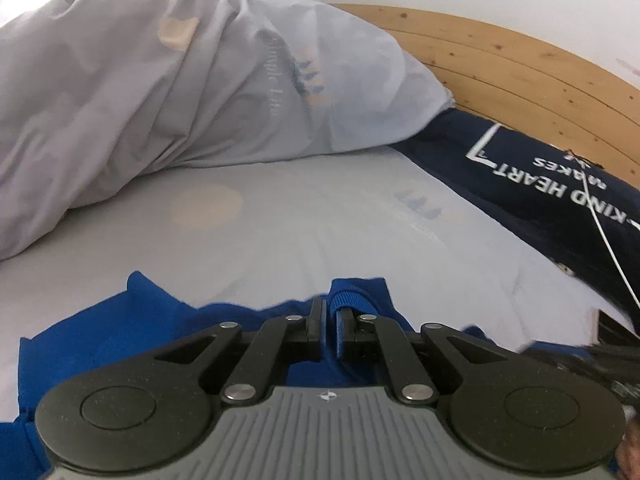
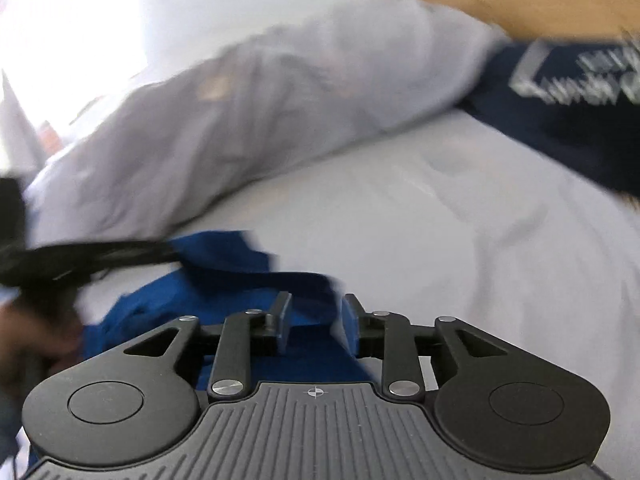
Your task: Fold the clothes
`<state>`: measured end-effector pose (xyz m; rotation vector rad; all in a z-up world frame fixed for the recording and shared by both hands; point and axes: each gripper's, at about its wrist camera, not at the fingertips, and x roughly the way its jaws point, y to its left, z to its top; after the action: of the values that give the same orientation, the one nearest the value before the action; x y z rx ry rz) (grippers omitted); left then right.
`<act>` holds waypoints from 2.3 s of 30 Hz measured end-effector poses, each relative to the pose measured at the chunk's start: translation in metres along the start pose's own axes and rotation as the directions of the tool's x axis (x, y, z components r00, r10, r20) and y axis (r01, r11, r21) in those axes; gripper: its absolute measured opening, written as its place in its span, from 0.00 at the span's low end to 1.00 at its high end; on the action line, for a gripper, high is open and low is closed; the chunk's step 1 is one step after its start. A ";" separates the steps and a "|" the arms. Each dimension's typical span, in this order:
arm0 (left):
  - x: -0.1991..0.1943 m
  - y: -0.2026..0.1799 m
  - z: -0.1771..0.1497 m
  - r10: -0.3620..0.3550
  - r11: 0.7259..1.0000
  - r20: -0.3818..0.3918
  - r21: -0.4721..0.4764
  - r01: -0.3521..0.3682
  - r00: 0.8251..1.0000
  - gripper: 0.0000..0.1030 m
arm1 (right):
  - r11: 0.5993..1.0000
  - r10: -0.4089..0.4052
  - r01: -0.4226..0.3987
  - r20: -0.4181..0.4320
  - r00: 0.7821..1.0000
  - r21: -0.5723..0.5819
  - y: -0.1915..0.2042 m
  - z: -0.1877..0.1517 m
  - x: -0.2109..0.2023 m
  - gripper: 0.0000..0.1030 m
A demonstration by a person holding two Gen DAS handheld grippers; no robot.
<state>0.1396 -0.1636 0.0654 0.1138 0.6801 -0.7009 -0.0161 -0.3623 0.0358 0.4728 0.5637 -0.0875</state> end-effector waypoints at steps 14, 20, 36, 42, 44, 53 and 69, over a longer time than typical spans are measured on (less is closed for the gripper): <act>-0.014 -0.006 -0.027 -0.047 0.998 -0.041 0.038 0.049 0.998 0.08 | 0.995 -0.061 0.064 0.036 0.997 -0.075 0.022 0.001 0.025 0.58; -0.022 0.005 -0.035 -0.063 0.998 -0.025 0.003 0.063 0.998 0.08 | 0.990 -0.082 0.087 0.047 0.995 -0.108 0.035 0.004 0.022 0.59; -0.009 0.047 -0.038 -0.031 0.987 -0.026 -0.158 0.026 0.999 0.08 | 0.905 -0.121 0.146 0.086 0.989 -0.399 0.080 -0.015 0.030 0.10; 0.024 0.023 0.008 -0.086 0.978 -0.004 -0.189 0.084 0.996 0.08 | 0.962 -0.144 0.171 0.135 0.980 -0.214 0.044 0.009 0.012 0.07; 0.034 0.005 0.024 -0.104 0.981 -0.003 -0.165 0.102 0.995 0.08 | 0.981 -0.152 0.166 0.132 0.979 -0.098 0.020 0.017 0.010 0.06; 0.089 -0.051 0.067 -0.133 0.984 -0.043 -0.125 0.127 0.990 0.08 | 0.983 -0.150 0.125 0.189 0.971 0.138 -0.038 0.029 -0.003 0.06; 0.079 0.007 0.020 -0.095 0.973 -0.120 -0.222 0.067 0.988 0.08 | 0.958 -0.036 0.028 -0.024 0.999 -0.287 0.035 -0.014 0.016 0.07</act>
<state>0.1992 -0.2088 0.0314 -0.0707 0.8864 -0.6971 -0.0021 -0.3243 0.0305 0.1825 0.6018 -0.0286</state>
